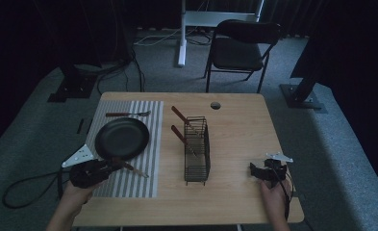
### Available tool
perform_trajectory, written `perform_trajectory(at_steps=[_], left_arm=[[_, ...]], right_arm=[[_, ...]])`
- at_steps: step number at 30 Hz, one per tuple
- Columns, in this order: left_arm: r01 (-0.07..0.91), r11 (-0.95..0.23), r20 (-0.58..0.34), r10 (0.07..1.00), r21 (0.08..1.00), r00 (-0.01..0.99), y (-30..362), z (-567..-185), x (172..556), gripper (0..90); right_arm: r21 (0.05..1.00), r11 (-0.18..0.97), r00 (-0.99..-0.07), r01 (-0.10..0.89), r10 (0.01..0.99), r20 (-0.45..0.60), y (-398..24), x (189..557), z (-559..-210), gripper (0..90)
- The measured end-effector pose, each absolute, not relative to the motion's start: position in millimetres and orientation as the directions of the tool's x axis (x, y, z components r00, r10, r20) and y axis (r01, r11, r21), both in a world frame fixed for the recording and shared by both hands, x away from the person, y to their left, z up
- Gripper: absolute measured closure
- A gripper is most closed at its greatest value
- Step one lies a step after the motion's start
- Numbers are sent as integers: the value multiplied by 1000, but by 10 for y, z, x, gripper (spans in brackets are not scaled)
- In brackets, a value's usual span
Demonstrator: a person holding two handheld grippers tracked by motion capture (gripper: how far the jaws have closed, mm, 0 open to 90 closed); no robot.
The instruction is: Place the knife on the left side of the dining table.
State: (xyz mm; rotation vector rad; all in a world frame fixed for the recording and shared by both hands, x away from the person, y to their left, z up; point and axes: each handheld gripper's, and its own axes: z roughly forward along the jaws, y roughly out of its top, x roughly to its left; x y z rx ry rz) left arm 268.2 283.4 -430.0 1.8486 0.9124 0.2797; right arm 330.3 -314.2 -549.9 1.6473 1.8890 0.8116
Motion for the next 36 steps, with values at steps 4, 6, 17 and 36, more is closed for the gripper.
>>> perform_trajectory(at_steps=[4,6,17,36], left_arm=[[502,-140,-270,704,854,656,2942,-4364,2696,756],[511,-121,-286,709,851,644,2973,-4389,2692,754],[603,22,-402,765,797,503,3296,-4721,2595,727],[680,200,-448,869,706,209,3513,-5302,2767,421]], right_arm=[[718,90,-142,690,990,13,-3142,3303,-5499,111],[718,89,-141,691,990,13,-3142,3303,-5499,111],[718,90,-142,691,990,13,-3142,3303,-5499,111],[718,90,-142,691,990,13,-3142,3303,-5499,111]])
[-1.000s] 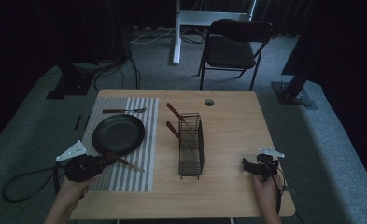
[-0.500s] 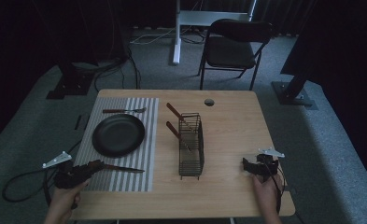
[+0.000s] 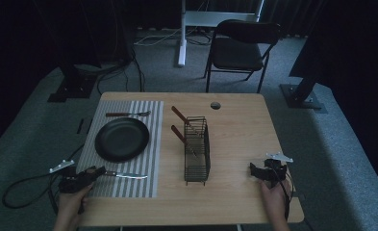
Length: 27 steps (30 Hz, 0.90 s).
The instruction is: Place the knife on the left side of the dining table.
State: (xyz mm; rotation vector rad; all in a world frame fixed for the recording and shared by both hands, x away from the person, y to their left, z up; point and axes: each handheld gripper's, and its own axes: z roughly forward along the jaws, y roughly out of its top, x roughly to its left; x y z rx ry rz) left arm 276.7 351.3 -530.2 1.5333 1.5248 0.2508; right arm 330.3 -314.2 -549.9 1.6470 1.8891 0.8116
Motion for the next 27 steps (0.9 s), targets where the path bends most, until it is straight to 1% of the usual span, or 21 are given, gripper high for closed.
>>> perform_trajectory(at_steps=[2,7,11,13,15,19,20,22,26,27], left_arm=[[679,207,-452,868,704,204,3512,-5327,2770,400],[690,198,-420,892,696,168,3494,-5383,2783,358],[689,144,-336,930,710,152,3438,-5392,2805,327],[689,130,-315,937,713,149,3429,-5413,2809,313],[684,102,-271,952,723,145,3399,-5415,2805,310],[683,96,-250,959,724,130,3377,-5412,2810,300],[681,86,-237,963,727,131,3366,-5414,2807,278],[681,69,-202,972,729,118,3333,-5412,2809,188],[669,76,-206,972,739,116,3323,-5393,2791,166],[663,55,-180,976,746,122,3315,-5351,2759,166]], right_arm=[[718,90,-142,691,990,12,-3142,3303,-5499,111],[718,89,-142,691,990,13,-3142,3303,-5499,111],[718,89,-141,691,990,13,-3142,3303,-5499,111],[718,90,-142,691,990,13,-3142,3303,-5499,112],[718,90,-142,691,990,13,-3142,3303,-5499,111],[718,90,-141,691,990,13,-3142,3303,-5499,111],[718,90,-142,691,990,13,-3142,3303,-5499,112],[718,90,-142,691,990,13,-3142,3303,-5499,111],[718,89,-141,691,990,13,-3142,3303,-5499,111],[718,89,-141,691,990,13,-3142,3303,-5499,111]])
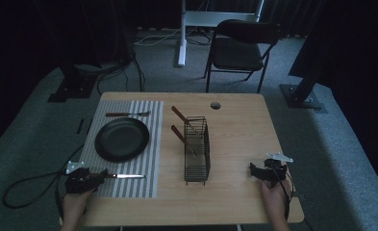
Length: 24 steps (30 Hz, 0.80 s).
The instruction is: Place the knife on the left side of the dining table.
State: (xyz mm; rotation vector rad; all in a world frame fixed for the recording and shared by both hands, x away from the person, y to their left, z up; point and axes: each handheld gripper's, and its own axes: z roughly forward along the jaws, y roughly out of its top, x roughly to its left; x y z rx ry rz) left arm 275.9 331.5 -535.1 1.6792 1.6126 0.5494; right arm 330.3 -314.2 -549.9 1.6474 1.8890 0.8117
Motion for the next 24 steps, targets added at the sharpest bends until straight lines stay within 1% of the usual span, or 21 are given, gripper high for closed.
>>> perform_trajectory(at_steps=[1,5,6,7,10,15,18,21,24], left_arm=[[659,52,-173,978,751,120,3313,-5337,2742,115],[650,28,-124,987,759,101,3295,-5289,2649,100],[652,32,-120,988,758,92,3292,-5285,2639,39],[655,28,-104,991,755,78,3287,-5273,2617,3],[656,14,-70,996,755,59,3261,-5270,2548,2],[677,-27,-27,997,735,69,3184,-5333,2455,3],[684,-24,-29,997,730,66,3192,-5351,2445,3],[687,-6,-53,997,726,65,3216,-5373,2439,3],[693,-14,-49,996,721,72,3218,-5393,2429,3]], right_arm=[[718,89,-141,691,990,13,-3142,3303,-5499,111],[718,90,-141,691,990,13,-3142,3303,-5499,111],[718,90,-141,691,990,13,-3142,3303,-5499,112],[718,89,-141,691,990,13,-3142,3303,-5499,111],[718,90,-142,691,990,13,-3142,3303,-5499,111],[718,90,-141,691,990,13,-3142,3303,-5499,111],[718,90,-141,691,990,13,-3142,3303,-5499,111],[718,89,-141,691,990,13,-3142,3303,-5499,111],[718,89,-141,691,990,13,-3142,3303,-5499,111]])
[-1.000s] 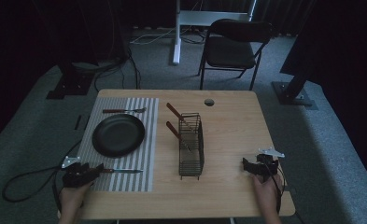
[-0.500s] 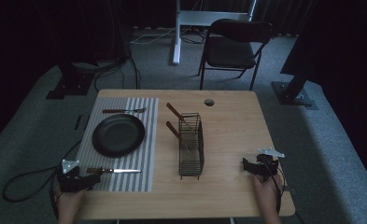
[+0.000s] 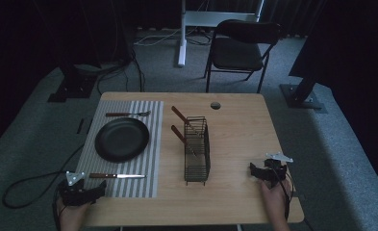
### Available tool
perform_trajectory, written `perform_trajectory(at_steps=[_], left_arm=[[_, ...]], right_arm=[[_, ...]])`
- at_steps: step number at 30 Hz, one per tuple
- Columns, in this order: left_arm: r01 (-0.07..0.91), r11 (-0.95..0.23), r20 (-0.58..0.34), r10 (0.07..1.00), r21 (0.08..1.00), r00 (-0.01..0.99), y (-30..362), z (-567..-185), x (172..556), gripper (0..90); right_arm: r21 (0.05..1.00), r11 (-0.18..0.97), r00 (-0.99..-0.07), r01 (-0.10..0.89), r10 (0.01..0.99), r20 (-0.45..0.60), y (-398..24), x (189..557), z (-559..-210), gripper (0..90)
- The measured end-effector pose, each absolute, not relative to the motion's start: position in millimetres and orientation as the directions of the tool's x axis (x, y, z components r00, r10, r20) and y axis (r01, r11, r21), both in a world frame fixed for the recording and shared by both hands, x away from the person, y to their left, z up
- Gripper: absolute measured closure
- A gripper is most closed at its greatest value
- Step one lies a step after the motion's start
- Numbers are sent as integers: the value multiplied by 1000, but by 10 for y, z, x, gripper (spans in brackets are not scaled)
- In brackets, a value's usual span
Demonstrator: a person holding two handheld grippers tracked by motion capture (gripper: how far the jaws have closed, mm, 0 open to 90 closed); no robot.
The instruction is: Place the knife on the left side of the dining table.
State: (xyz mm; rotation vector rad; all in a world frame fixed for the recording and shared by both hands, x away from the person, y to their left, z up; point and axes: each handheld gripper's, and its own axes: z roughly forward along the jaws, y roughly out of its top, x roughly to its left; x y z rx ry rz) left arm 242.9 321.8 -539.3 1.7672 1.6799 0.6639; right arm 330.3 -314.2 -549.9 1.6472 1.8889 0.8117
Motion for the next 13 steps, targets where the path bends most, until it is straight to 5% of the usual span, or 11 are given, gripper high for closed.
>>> perform_trajectory(at_steps=[13], left_arm=[[697,-37,-40,995,716,94,3205,-5442,2383,3]], right_arm=[[718,90,-142,691,990,13,-3142,3303,-5499,111]])
